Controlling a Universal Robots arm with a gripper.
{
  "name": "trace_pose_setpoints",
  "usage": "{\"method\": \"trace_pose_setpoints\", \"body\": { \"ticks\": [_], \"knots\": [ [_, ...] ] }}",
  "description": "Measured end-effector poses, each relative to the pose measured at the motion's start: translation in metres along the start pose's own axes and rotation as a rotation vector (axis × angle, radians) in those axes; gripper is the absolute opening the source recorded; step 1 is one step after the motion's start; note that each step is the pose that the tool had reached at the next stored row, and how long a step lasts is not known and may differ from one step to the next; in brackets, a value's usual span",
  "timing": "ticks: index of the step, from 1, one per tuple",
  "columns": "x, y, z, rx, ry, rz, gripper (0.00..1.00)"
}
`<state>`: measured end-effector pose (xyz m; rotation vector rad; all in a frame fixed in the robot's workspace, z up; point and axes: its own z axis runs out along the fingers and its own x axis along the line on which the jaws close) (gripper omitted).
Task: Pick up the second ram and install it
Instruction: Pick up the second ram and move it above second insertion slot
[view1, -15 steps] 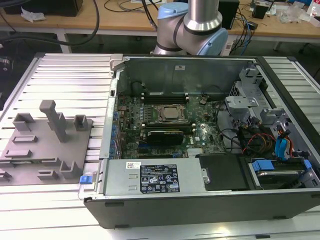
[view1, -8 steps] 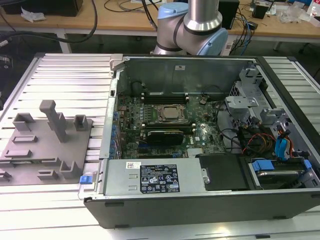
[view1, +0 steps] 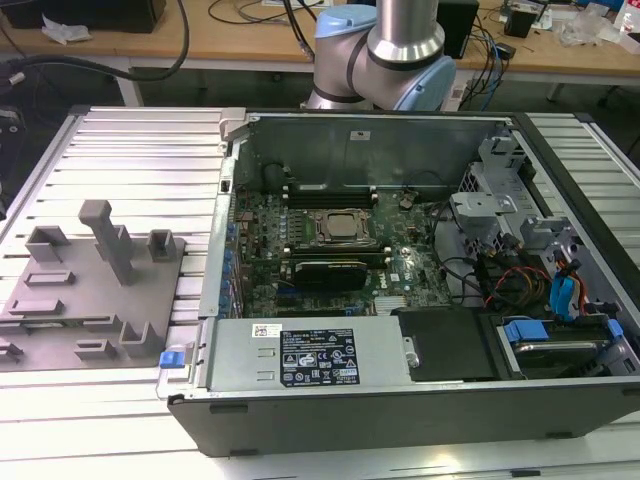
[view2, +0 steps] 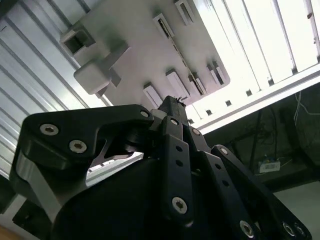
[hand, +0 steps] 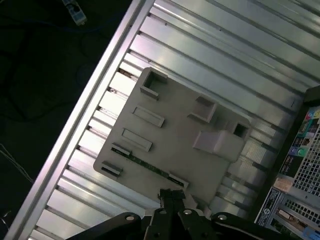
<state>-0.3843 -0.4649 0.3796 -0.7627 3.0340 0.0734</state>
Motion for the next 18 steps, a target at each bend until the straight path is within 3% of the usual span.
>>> {"method": "trace_pose_setpoints", "body": {
  "ticks": [18],
  "knots": [
    [0.0, 0.0, 0.0, -0.0034, 0.009, -0.192, 0.11]
  ]
}}
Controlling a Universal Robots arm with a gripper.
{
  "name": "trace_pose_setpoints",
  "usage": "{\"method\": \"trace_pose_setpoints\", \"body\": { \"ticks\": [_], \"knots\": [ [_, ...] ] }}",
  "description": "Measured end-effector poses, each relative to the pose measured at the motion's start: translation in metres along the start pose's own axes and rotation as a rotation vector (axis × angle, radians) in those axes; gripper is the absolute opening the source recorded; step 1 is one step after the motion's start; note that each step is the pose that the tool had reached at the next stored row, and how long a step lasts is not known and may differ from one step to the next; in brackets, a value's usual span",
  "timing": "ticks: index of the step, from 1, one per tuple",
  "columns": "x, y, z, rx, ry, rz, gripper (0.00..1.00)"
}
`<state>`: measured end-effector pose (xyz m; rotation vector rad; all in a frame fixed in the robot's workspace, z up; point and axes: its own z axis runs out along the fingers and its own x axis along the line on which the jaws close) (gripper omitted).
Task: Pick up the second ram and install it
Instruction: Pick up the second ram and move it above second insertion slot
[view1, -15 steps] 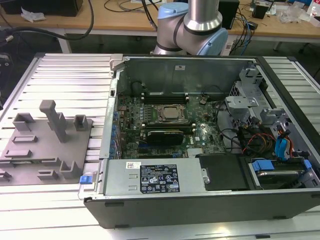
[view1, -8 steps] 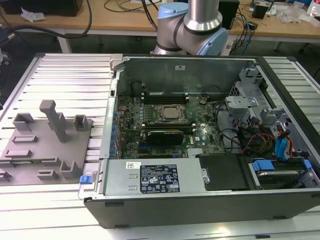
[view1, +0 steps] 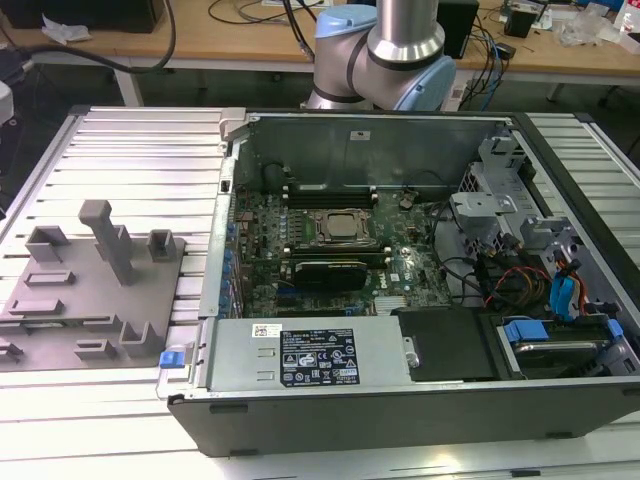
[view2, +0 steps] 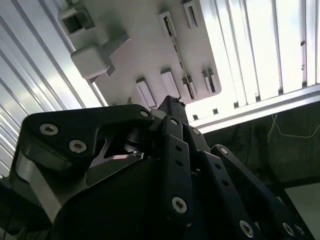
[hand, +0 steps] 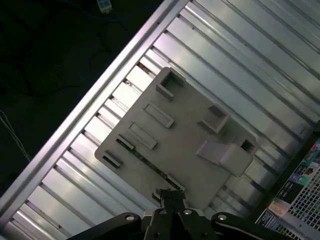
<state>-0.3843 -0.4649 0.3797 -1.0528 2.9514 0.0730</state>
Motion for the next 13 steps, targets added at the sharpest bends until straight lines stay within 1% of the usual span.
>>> {"method": "trace_pose_setpoints", "body": {
  "ticks": [1, 5, 7, 13],
  "knots": [
    [0.0, 0.0, 0.0, 0.0, 0.0005, -0.01, 0.11],
    [0.0, 0.0, 0.0, -0.0001, 0.0015, -0.029, 0.11],
    [0.0, 0.0, 0.0001, 0.0, 0.0028, -0.048, 0.11],
    [0.0, 0.0, 0.0, -0.0002, 0.0046, -0.081, 0.11]
  ]
}}
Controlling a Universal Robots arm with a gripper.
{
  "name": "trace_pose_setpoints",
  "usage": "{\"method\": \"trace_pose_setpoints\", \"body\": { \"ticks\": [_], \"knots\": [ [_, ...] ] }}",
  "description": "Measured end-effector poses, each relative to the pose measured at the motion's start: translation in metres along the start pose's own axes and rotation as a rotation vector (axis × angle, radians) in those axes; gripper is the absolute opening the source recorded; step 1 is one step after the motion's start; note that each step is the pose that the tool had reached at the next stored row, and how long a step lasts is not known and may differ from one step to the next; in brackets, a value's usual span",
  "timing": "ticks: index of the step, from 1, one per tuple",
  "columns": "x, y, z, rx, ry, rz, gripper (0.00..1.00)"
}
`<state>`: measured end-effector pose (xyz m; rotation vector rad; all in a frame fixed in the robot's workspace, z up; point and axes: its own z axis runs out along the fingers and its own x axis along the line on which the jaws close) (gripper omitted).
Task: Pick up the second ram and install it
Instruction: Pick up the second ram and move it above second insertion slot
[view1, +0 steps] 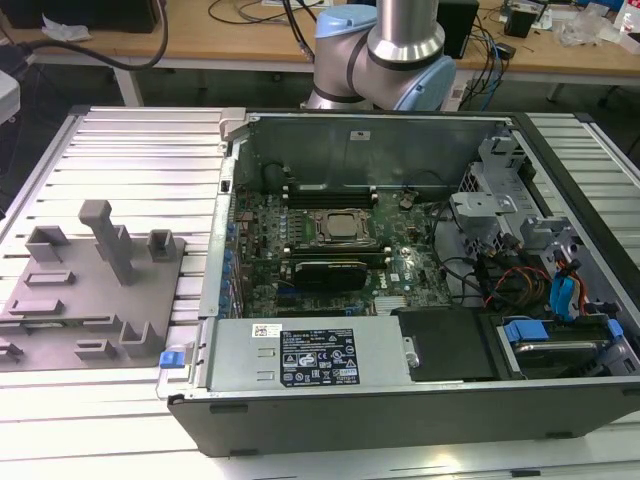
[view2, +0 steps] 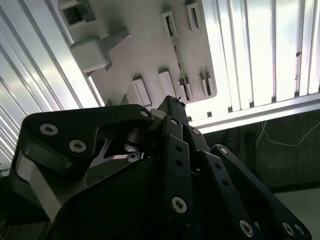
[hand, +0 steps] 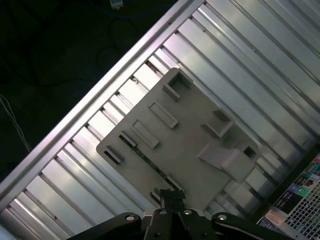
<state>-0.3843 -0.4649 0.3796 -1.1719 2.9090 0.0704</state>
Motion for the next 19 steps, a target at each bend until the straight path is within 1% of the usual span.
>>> {"method": "trace_pose_setpoints", "body": {
  "ticks": [6, 8, 13, 19],
  "knots": [
    [0.0, 0.0, 0.0, -0.0002, 0.0027, -0.051, 0.11],
    [0.0, 0.0, 0.0, -0.0005, 0.0048, -0.088, 0.11],
    [0.0, 0.0, 0.0, -0.0007, 0.0072, -0.131, 0.11],
    [0.0, 0.0, 0.0, -0.0018, 0.0105, -0.207, 0.11]
  ]
}}
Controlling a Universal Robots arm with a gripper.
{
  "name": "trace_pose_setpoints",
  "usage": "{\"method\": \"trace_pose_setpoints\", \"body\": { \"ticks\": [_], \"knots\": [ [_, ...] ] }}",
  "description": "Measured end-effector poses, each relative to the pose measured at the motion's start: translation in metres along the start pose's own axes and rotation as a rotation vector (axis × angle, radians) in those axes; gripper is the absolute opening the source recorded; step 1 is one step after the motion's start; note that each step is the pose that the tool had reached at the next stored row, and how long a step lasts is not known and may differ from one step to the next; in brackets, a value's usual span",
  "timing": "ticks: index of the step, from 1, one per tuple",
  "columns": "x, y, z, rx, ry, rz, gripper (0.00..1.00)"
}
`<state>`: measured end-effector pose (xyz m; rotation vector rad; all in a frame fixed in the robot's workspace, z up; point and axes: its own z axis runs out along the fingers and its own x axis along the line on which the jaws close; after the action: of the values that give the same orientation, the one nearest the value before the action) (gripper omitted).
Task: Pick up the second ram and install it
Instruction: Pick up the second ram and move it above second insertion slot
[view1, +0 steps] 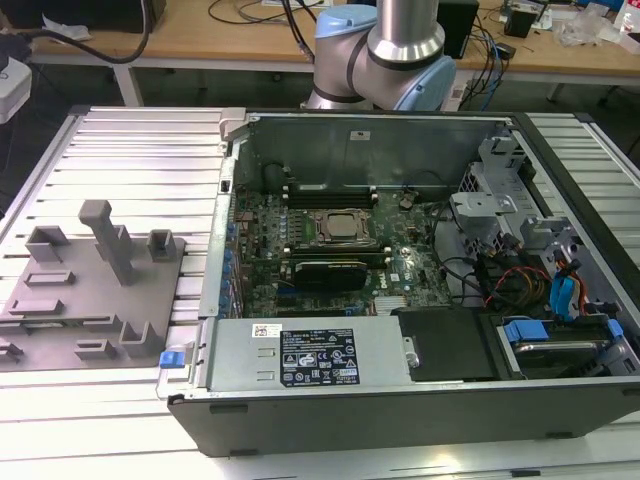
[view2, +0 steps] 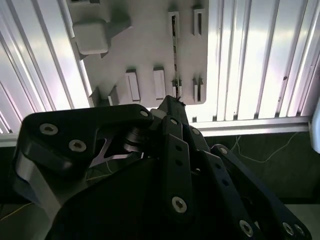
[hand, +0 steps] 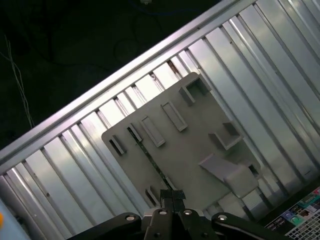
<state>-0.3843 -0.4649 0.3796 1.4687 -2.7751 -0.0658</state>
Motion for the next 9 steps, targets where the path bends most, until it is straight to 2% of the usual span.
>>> {"method": "trace_pose_setpoints", "body": {
  "ticks": [6, 9],
  "knots": [
    [0.0, 0.0, 0.0, -0.001, 0.0026, -0.06, 0.11],
    [0.0, 0.0, 0.0, 0.0013, 0.0096, -0.111, 0.11]
  ]
}}
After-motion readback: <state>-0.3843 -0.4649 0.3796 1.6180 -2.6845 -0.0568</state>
